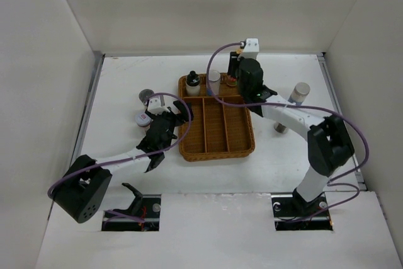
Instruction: Organize the condiment bottles
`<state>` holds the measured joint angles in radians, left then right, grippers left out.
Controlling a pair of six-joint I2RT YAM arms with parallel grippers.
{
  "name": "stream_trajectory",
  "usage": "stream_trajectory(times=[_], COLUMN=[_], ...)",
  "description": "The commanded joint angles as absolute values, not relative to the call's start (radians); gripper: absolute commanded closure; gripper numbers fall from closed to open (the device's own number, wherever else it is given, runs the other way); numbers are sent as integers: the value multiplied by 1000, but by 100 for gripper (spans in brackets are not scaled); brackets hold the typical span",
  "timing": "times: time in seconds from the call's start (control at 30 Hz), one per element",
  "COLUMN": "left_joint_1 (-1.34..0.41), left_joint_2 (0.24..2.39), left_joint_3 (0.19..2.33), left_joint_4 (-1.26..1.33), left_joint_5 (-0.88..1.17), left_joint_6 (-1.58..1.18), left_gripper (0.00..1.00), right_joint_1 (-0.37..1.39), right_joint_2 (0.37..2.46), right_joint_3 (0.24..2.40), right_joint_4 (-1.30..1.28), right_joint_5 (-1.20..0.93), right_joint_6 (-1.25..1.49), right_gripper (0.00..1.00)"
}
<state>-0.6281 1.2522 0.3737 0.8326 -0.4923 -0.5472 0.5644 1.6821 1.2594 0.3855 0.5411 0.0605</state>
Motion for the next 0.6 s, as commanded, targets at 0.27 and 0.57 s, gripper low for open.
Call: stream_trajectory(times=[0.27, 0.57], left_joint_1=[-617, -614], left_joint_2=[1253, 1264], left_joint_3=[379, 383], left_joint_4=[882, 882], left_joint_5=[-482, -485], left_joint_6=[-557, -557], left_gripper=[0, 0], right_joint_1=[559, 564], right_joint_2=[1841, 1836], right_joint_3=[1310, 1201], right_joint_4=[581, 634], right_joint_5=[506, 515], right_joint_6=[135, 146], right_gripper=[58, 36])
